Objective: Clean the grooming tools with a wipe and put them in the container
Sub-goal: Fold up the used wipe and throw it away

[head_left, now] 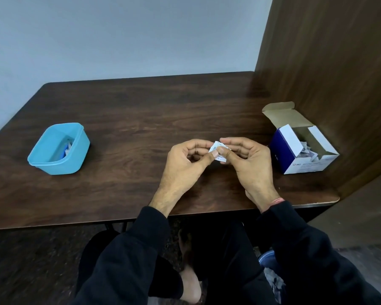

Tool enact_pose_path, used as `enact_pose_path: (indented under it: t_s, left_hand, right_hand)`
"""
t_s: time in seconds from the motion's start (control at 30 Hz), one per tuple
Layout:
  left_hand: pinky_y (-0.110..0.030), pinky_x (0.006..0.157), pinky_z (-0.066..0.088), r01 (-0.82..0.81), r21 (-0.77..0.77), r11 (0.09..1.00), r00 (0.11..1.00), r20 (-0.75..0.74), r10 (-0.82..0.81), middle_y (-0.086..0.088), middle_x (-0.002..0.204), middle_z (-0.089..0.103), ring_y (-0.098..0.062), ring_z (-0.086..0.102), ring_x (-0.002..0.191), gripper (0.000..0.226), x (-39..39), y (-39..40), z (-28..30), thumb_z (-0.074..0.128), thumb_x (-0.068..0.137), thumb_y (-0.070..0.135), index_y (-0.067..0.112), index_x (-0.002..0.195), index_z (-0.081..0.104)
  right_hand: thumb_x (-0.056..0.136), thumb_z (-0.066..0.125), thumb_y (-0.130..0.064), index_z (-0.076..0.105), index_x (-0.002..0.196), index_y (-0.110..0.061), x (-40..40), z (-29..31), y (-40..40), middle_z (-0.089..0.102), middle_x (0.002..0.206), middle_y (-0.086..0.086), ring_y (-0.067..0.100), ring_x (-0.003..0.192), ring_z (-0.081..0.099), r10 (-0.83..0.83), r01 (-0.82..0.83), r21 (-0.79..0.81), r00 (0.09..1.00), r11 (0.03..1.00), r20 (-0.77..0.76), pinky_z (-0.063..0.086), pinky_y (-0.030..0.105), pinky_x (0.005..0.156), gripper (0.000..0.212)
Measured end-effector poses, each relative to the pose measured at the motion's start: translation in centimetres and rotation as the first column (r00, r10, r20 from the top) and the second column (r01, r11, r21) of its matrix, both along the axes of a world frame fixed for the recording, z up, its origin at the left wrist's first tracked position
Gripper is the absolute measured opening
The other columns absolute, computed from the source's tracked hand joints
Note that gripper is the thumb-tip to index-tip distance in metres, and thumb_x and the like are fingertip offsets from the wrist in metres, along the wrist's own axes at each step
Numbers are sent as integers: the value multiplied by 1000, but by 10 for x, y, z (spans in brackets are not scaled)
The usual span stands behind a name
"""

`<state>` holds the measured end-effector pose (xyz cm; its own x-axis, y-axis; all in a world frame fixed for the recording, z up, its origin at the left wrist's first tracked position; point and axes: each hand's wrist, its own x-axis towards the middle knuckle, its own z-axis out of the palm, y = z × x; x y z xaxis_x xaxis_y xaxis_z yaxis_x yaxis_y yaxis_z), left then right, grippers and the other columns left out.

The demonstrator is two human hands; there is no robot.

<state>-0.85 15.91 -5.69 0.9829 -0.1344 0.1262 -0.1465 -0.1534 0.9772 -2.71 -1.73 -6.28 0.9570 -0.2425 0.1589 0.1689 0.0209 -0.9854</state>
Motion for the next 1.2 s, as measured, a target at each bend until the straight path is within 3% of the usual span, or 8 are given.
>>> enact_pose_path:
  t_s: [0.2, 0.37, 0.5, 0.63, 0.8, 1.0, 1.1, 1.2]
  left_hand:
    - [-33, 85, 63, -32, -38, 999, 999, 1, 32, 0, 90, 85, -10, 76, 81, 7, 1, 2, 0, 85, 100, 17, 21, 105, 85]
    - [-47, 94, 63, -17, -39, 999, 1000, 12, 18, -6, 89, 82, -14, 75, 84, 8, 0, 2, 1, 80, 103, 15, 21, 108, 81]
    - [-37, 91, 61, 31, -32, 999, 999, 18, -31, -19, 92, 77, -15, 73, 85, 14, 2, 3, 2, 74, 104, 8, 19, 108, 81]
    - [-31, 87, 62, 21, -61, 998, 1000, -6, -21, -13, 93, 82, -16, 77, 88, 11, 2, 4, 3, 75, 103, 6, 14, 106, 82]
    - [-52, 92, 69, -106, -36, 994, 993, 39, 107, 1, 96, 86, -20, 83, 90, 20, -2, -4, -2, 79, 99, 2, 20, 102, 88]
    - [-58, 98, 67, -69, -104, 992, 998, -8, 68, 1, 105, 87, -25, 83, 102, 18, -18, -8, 4, 83, 100, 11, 21, 113, 89]
    - [-53, 103, 66, -52, -133, 990, 999, -16, 50, 1, 105, 87, -21, 84, 102, 27, -32, -18, 10, 90, 95, 13, 24, 120, 85]
    - [-41, 97, 68, -8, -203, 979, 999, -36, 0, -2, 103, 87, -23, 84, 96, 33, -56, -38, 14, 86, 97, 7, 19, 127, 81]
  right_hand:
    - [90, 89, -8, 82, 116, -11, -1, 1, -1, 86, 106, 4, 22, 104, 83, 70, -70, 32, 998, 997, 9, 68, 28, 83, 27]
    - [93, 86, -4, 85, 110, -9, 0, -2, -3, 86, 108, 5, 25, 105, 82, 126, -126, -9, 992, 992, 25, 68, 32, 82, 17]
    - [92, 85, 3, 86, 106, -7, -1, -2, -2, 86, 103, 6, 26, 101, 83, 113, -112, -27, 993, 993, 30, 69, 33, 85, 17]
    - [90, 83, 11, 87, 102, -7, -2, -1, -2, 86, 104, 6, 25, 104, 83, 112, -112, -19, 993, 994, 25, 67, 38, 97, 22]
    - [90, 89, -2, 87, 106, -5, -4, -1, -2, 86, 110, 4, 22, 113, 81, 106, -104, -39, 993, 994, 53, 61, 41, 108, 16]
    - [89, 90, -6, 84, 118, -16, -12, 2, -7, 85, 115, -2, 19, 110, 81, 34, -33, -47, 999, 998, 8, 65, 37, 101, 31]
    - [89, 89, -5, 82, 118, -13, -27, 4, -16, 85, 115, 1, 21, 110, 82, 14, -14, 4, 1000, 1000, 3, 65, 33, 100, 31]
    - [91, 84, -7, 82, 115, -9, -58, 3, -32, 85, 110, 10, 23, 104, 83, 25, -20, 116, 999, 993, -46, 67, 33, 95, 24]
